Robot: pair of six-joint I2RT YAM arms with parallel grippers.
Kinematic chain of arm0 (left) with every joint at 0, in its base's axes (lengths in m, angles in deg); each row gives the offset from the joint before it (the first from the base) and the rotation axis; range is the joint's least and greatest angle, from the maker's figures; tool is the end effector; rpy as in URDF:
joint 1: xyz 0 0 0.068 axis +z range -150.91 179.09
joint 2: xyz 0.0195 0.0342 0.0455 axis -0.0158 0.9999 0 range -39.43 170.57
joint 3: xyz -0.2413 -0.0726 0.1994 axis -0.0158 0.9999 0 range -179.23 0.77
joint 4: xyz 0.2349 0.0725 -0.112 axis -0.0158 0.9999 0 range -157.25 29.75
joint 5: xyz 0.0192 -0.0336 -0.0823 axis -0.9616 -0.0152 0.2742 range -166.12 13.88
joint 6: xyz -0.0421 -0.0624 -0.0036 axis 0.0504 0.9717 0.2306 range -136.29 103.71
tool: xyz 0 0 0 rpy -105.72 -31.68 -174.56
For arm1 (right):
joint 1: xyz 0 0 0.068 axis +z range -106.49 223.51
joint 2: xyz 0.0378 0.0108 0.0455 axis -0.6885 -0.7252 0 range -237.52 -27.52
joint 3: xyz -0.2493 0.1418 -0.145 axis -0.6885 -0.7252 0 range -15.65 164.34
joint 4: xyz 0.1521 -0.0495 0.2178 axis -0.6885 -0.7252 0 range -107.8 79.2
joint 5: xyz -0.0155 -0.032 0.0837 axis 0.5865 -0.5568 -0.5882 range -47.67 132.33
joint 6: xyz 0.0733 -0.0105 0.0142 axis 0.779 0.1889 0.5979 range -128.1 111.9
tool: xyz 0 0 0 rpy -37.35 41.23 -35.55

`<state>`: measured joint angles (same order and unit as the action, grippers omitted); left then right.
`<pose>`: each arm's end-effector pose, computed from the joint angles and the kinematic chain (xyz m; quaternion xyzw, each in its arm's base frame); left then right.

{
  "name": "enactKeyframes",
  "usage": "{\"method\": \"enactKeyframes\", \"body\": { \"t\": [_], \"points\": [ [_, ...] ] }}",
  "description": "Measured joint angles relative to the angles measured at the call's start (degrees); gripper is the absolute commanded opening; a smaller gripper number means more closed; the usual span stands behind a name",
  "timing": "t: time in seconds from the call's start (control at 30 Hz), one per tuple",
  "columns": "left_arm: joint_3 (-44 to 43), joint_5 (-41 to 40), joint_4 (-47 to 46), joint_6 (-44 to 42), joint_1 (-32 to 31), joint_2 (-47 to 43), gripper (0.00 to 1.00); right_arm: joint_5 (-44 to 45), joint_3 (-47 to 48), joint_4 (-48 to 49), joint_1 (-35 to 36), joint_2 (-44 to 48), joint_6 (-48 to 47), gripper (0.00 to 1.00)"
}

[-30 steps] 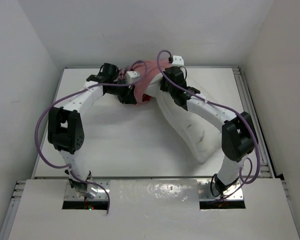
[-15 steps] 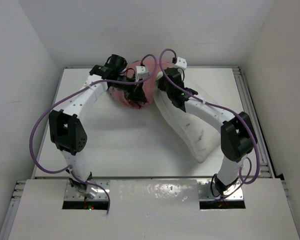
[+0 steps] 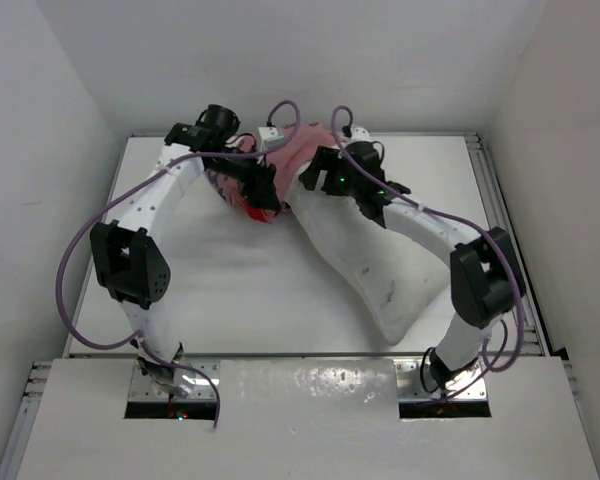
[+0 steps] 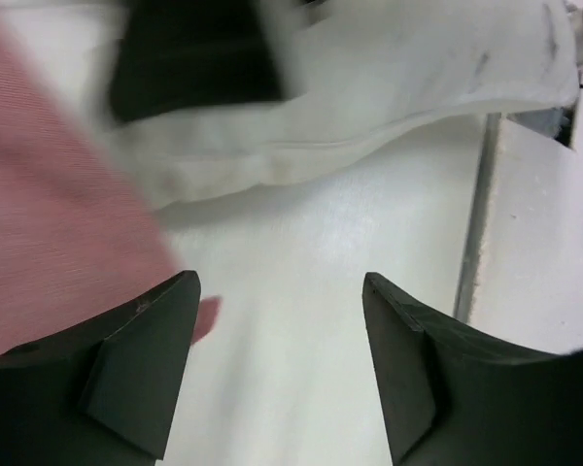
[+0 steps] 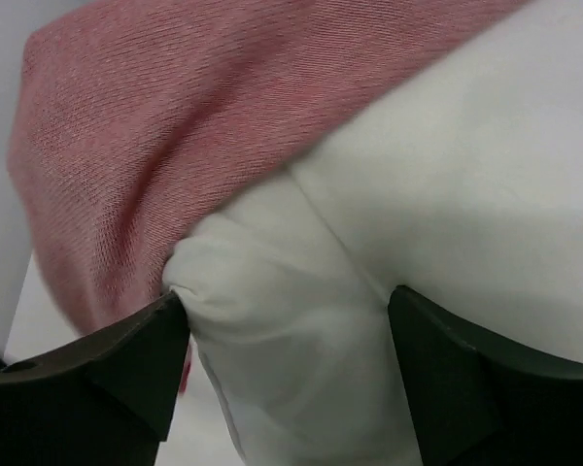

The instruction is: Put the pillow into the pillowcase

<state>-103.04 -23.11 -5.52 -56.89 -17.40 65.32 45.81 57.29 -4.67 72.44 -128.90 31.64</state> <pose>0.3757 -0.1642 0.3731 0.5081 0.7135 -0.3800 0.2972 0.4057 0.2198 0.3008 0.0951 0.8249 0.2932 0.4739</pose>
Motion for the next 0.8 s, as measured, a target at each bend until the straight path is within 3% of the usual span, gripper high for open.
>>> {"method": "enactKeyframes", "body": {
  "t": [0.1, 0.13, 0.17, 0.2, 0.23, 0.27, 0.3, 0.37, 0.4, 0.47, 0.73, 0.8],
  "points": [
    [-2.95, -1.53, 1.53, 0.07, 2.34, -0.33, 0.71, -5.55, -4.90, -3.50, -3.28, 6.29, -1.33, 0.76],
    [-3.72, -2.14, 0.79, 0.59, 2.93, -0.92, 0.71, -6.32, -5.44, -5.44, -4.48, 8.31, -2.10, 0.67],
    [-4.02, -3.19, -0.72, 1.68, 3.19, -1.75, 0.71, -7.08, -5.49, -7.72, -5.88, 10.23, -2.97, 0.33],
    [-4.26, -4.57, -3.06, 3.58, 3.13, -2.67, 0.71, -7.67, -5.44, -9.46, -7.15, 12.11, -4.37, 0.18],
    [-4.59, -6.80, -5.33, 5.64, 2.51, -3.15, 0.71, -8.04, -5.35, -10.84, -8.20, 13.38, -5.44, 0.10],
    [-5.07, -10.67, -8.70, 8.33, 1.51, -3.48, 0.71, -8.28, -5.20, -12.35, -9.20, 14.53, -6.12, 0.09],
    [-5.42, -14.95, -12.33, 11.37, 0.22, -3.45, 0.71, -8.41, -5.09, -13.60, -10.05, 15.45, -6.67, 0.18],
    [-5.77, -22.60, -18.62, 16.04, -2.69, -2.49, 0.71, -8.61, -4.94, -15.43, -11.47, 16.31, -6.91, 0.58],
    [-5.97, -25.81, -21.59, 17.90, -4.17, -1.51, 0.71, -8.72, -4.81, -16.31, -12.24, 16.33, -7.45, 0.84],
    [-6.49, -30.95, -25.81, 20.37, -6.78, 0.98, 0.71, -9.05, -4.48, -17.86, -13.68, 15.82, -7.96, 0.99],
    [-3.06, -49.27, -36.44, 20.65, -14.19, 8.20, 0.71, -7.91, 0.50, -21.99, -17.90, 5.60, -11.93, 0.99],
    [-1.05, -51.78, -38.21, 19.61, -15.13, 8.35, 0.67, -8.96, 0.68, -22.38, -17.44, 2.78, -12.83, 0.98]
  ]
}}
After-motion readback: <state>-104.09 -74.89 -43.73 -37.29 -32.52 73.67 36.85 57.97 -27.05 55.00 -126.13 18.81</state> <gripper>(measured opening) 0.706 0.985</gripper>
